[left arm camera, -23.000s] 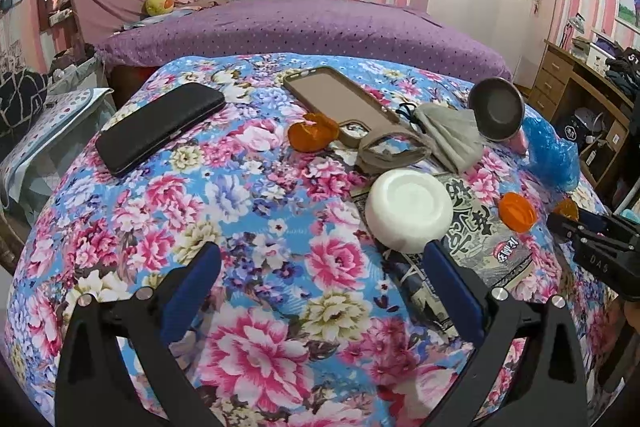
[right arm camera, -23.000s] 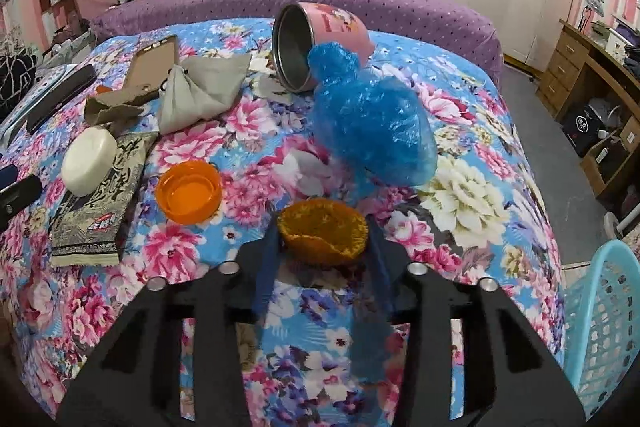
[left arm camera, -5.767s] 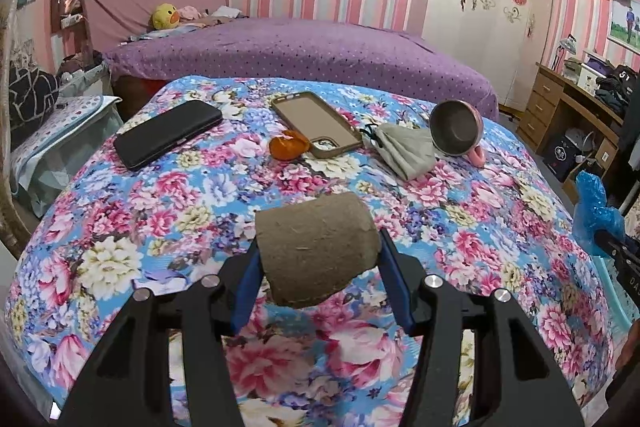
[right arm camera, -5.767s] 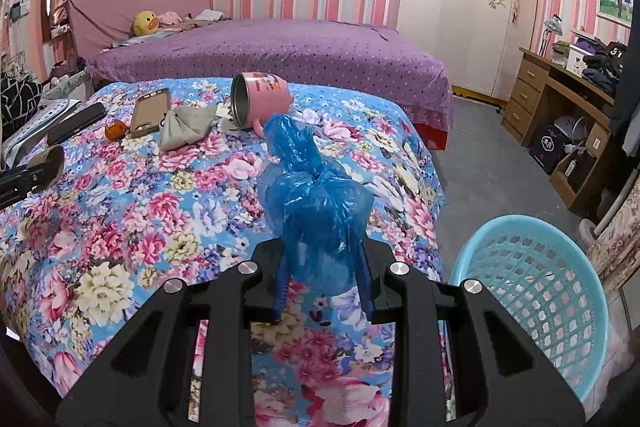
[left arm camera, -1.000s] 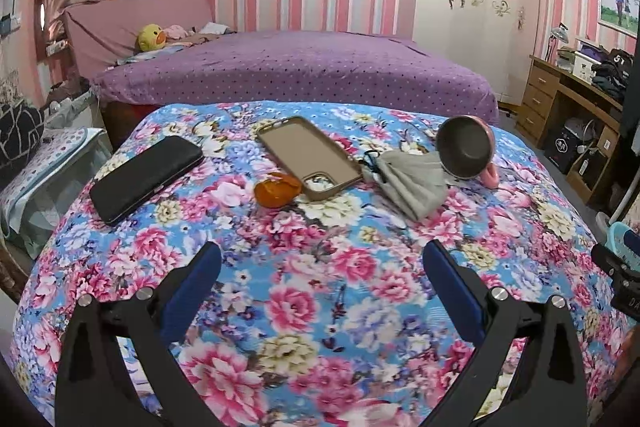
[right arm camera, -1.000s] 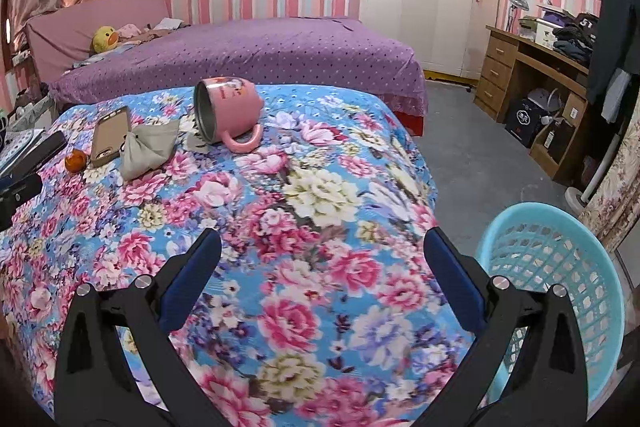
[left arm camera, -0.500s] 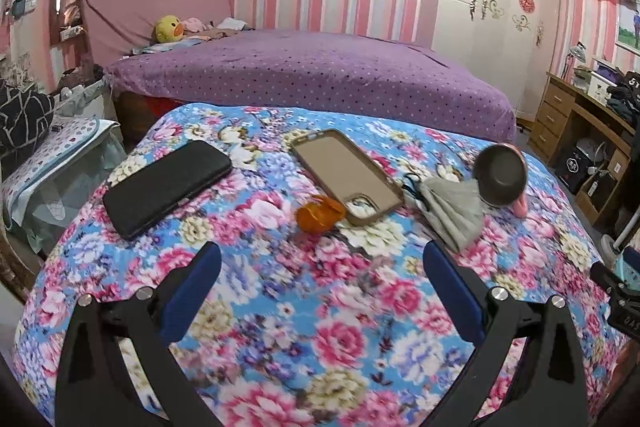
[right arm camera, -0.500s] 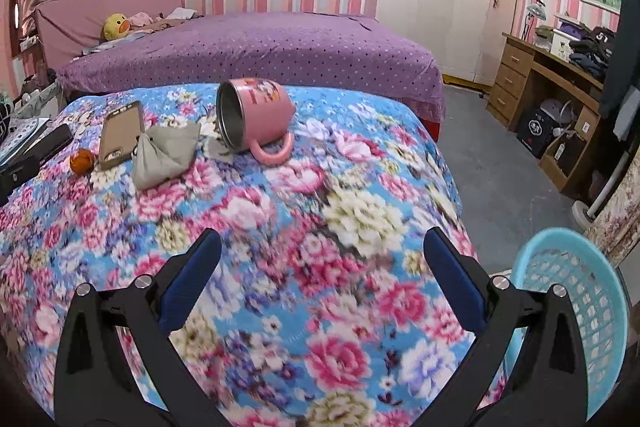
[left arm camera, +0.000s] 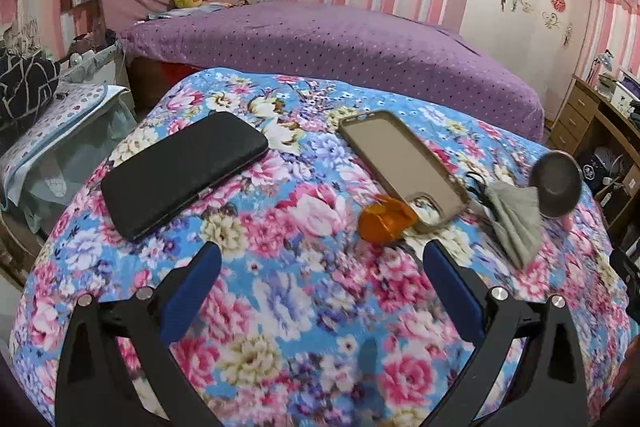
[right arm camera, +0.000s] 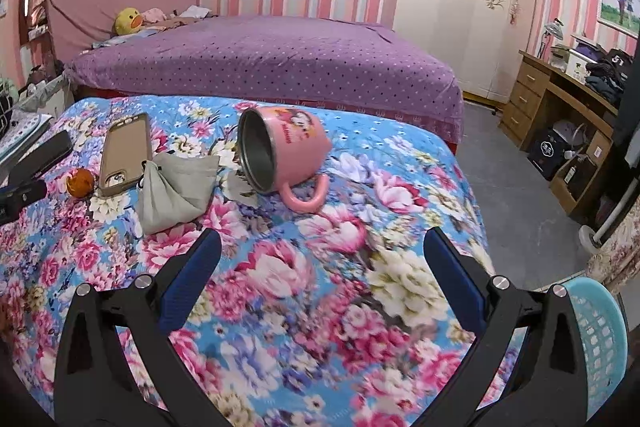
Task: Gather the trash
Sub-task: 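Grasp the orange peel with the left tool while the right tool grasps the grey cloth mask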
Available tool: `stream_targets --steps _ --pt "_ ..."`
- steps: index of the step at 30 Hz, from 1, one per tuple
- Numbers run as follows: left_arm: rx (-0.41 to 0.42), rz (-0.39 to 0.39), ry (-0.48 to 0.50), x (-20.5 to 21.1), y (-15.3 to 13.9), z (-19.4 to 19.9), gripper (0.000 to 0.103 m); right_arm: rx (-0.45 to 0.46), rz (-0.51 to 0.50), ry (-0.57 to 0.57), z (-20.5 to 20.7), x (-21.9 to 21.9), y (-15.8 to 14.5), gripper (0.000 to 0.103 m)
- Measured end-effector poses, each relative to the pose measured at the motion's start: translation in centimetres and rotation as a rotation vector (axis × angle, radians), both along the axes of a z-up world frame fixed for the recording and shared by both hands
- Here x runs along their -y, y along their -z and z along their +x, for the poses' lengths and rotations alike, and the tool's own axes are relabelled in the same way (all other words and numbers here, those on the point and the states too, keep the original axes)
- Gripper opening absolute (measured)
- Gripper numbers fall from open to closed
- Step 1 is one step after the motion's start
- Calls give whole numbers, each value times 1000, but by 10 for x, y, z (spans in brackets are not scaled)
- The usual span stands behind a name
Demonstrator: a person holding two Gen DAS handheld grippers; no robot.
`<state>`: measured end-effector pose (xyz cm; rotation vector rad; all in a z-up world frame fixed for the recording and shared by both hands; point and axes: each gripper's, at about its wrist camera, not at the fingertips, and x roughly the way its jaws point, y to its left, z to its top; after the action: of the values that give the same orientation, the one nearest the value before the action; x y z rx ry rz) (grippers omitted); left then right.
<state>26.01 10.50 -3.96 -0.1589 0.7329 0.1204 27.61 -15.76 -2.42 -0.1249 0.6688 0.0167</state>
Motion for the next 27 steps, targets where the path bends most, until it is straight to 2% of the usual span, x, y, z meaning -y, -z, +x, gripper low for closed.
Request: stream_targets --steps 4,8,11,13,15,17,22,25,27 --pt "-21 -53 14 5 5 14 98 -44 -6 -8 8 -2 21 99" --pt "-35 38 69 28 10 27 98 -59 30 -1 11 5 24 99" --pt "-55 48 94 35 17 39 93 -63 37 24 11 10 22 99" --pt "-90 35 109 34 24 46 75 -70 49 26 13 13 23 99" --pt "-128 15 113 31 30 51 67 -78 52 29 15 14 25 99" --pt "-114 -1 121 31 29 51 62 -83 48 24 16 12 26 99" --pt "-100 -20 154 31 28 50 33 -83 23 14 16 4 26 99" --pt "-83 -34 163 29 26 46 25 -86 33 -7 17 -5 24 99" --pt "-73 -36 170 27 23 40 23 -85 46 -26 19 -14 20 99"
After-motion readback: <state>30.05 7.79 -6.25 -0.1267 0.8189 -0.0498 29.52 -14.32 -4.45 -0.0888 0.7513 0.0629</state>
